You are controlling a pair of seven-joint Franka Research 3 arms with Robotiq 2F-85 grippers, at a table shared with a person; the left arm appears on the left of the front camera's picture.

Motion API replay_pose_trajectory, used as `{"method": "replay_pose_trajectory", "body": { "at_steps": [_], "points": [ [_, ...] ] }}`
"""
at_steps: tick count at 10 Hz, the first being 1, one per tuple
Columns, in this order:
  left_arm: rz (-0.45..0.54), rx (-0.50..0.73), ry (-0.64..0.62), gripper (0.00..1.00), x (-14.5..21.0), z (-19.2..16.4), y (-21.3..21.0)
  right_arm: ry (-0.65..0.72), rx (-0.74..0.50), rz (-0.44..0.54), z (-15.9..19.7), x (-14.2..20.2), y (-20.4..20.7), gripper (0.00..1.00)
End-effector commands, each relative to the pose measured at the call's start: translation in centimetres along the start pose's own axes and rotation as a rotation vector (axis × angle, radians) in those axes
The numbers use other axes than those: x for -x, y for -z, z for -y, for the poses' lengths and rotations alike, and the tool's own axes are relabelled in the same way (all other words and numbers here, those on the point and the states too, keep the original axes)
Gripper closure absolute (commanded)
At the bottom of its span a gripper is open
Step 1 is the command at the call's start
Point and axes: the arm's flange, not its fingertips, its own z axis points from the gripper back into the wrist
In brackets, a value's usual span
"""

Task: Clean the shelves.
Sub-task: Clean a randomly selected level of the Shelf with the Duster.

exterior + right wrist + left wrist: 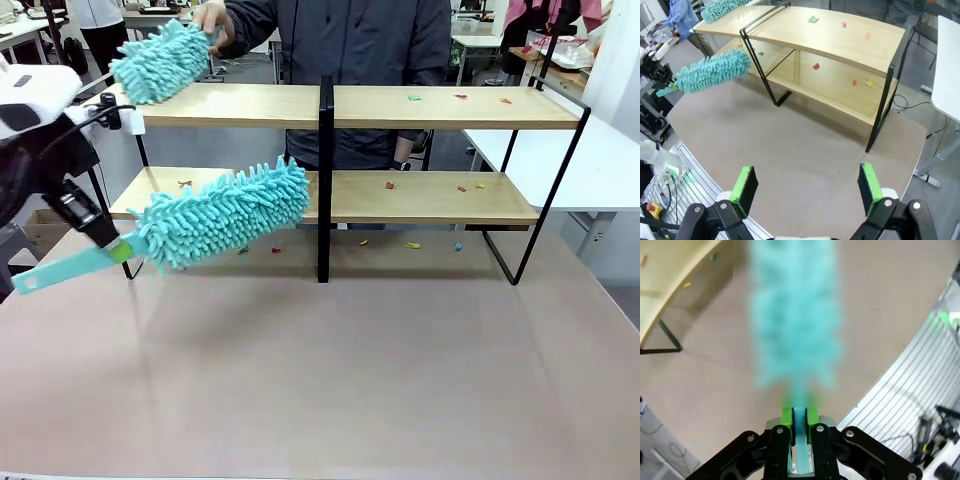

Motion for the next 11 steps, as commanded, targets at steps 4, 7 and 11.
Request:
{"method": "replay_pose_trajectory", "body": {
  "at_steps": [4,7,11],
  "points": [
    [0.042,-0.042,-0.185,0.88,-4.7,0.1,2.6,-0.002,-0.010,0.001,-0.1,0.1,0.0,0.00],
    [-0.045,-0.027,-0.246,0.88,-6.9,-0.1,4.6,-0.002,-0.010,0.001,-0.1,0.1,0.0,0.00],
    [0.035,-0.111,-0.471,0.88,-9.4,-0.5,6.0,-0.002,-0.010,0.001,-0.1,0.1,0.0,0.00]
  ]
}}
